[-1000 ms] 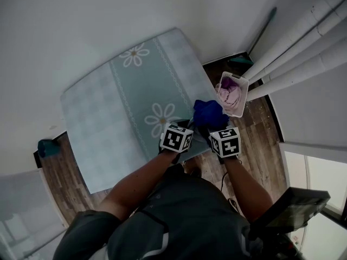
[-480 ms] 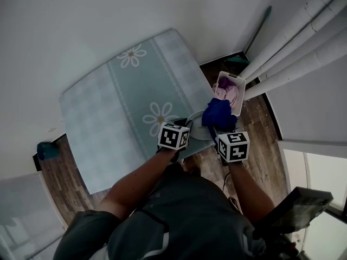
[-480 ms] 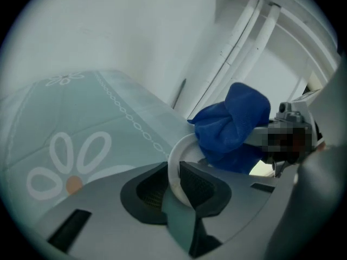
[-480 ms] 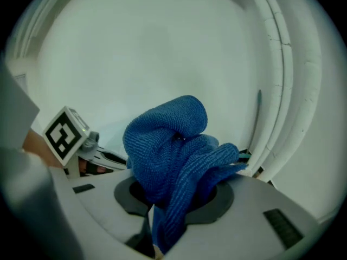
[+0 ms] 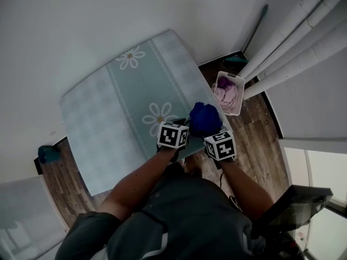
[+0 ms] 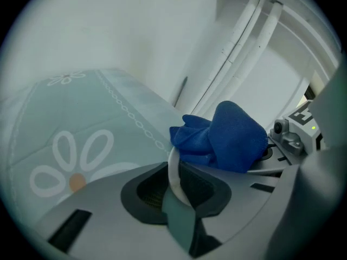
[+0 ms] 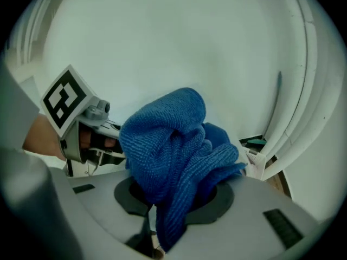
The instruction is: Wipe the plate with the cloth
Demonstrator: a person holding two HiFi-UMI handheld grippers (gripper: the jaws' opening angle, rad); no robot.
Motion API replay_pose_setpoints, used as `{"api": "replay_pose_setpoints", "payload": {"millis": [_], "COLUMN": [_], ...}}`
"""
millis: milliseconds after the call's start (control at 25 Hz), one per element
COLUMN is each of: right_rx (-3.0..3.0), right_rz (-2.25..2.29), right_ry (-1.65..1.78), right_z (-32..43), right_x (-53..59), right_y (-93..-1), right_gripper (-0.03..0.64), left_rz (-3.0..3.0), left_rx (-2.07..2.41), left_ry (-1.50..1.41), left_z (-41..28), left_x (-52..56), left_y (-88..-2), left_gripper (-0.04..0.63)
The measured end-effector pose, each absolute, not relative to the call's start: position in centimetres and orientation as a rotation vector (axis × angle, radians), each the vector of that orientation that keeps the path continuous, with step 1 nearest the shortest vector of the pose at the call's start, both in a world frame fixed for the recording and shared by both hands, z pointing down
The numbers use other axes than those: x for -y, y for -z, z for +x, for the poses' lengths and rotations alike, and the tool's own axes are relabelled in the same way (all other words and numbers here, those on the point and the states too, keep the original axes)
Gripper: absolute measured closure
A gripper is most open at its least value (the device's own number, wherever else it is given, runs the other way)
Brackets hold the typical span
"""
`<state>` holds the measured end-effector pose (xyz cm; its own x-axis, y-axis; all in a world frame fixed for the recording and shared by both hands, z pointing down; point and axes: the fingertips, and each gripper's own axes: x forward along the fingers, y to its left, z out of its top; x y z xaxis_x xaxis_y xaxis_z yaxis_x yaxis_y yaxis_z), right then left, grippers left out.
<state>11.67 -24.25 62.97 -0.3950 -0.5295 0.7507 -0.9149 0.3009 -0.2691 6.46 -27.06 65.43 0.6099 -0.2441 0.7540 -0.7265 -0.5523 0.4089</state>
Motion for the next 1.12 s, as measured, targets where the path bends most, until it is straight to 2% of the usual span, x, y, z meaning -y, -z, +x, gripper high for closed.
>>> {"api": "replay_pose_setpoints", "payload": {"millis": [520,760,1120], "right_rx": [1.9,1.942,1.932], "right_rz": [1.567,1.509,1.382], "right_ry": [-0.971,-0.871,-0.771], "right_z": [21.4,20.3,18.4], "right_x": [23.8,26.2,21.4], "right_y": [-59.7,-60.6,-61.5], "right_gripper": [0.488,0.488,0.488], "left_rz": [2.11,2.09,2.092], "left_rx": [0.787,0.801,0.795], "left_ry": [-0.839,-0.819,-0.82], "left_z": [6.6,6.5,6.6], "left_x": [27.0,27.2,27.3], "left_y": [-65.3,-65.3,-65.0], "left_gripper": [0.522,0.523,0.525]}}
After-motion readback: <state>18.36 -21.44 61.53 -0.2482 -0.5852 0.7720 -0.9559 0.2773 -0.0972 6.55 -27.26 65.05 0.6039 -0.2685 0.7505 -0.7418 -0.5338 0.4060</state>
